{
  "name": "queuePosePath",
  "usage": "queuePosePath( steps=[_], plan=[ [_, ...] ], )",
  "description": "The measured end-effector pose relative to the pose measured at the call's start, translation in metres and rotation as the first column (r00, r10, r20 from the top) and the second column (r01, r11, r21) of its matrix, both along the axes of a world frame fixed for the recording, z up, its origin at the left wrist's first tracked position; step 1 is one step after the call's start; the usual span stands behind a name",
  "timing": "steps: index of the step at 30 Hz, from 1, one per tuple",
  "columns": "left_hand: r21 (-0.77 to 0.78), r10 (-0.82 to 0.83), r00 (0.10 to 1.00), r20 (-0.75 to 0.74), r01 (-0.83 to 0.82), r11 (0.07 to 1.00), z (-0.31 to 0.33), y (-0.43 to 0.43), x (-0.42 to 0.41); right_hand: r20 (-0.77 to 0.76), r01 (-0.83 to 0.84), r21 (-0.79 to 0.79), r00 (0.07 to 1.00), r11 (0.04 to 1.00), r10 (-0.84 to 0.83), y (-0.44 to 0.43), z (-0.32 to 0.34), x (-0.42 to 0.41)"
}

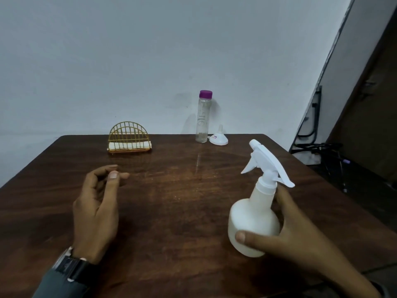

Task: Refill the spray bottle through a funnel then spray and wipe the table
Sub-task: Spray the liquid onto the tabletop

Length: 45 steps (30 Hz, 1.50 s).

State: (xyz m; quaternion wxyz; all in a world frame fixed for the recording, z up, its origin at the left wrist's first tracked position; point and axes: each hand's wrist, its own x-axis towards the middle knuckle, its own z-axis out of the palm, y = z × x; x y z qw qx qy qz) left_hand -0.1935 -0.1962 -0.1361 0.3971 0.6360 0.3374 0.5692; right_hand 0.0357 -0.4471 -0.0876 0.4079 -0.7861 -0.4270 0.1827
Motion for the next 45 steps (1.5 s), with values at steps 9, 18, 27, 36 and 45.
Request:
queuePosePath(
  steps=[9, 18, 27, 36, 45],
  plan=[
    [-0.094, -0.060, 0.996, -0.063, 0.054, 0.994, 0.008, 0.029, 0.013, 0.161, 0.061, -0.025, 0.985, 0.998, -0.056, -0.002, -0.010, -0.006],
    [-0.007, 0.032, 0.998, -0.052, -0.032, 0.999, 0.003, 0.082, 0.016, 0.185, -0.008, 0.045, 0.983, 0.999, 0.000, 0.061, 0.010, 0.012],
    [0.120, 0.036, 0.996, -0.081, -0.026, 0.992, -0.005, 0.095, 0.018, 0.303, -0.051, 0.087, 0.953, 0.995, 0.023, 0.250, 0.015, 0.071],
    [0.178, 0.017, 0.999, -0.030, -0.012, 0.984, -0.011, 0.099, 0.020, 0.328, 0.035, 0.070, 0.943, 0.997, -0.056, 0.392, -0.011, 0.093],
    [0.194, 0.018, 1.000, -0.012, -0.016, 0.981, -0.014, 0.100, 0.020, 0.293, 0.112, 0.016, 0.949, 0.994, -0.112, 0.433, -0.032, 0.103]
  ],
)
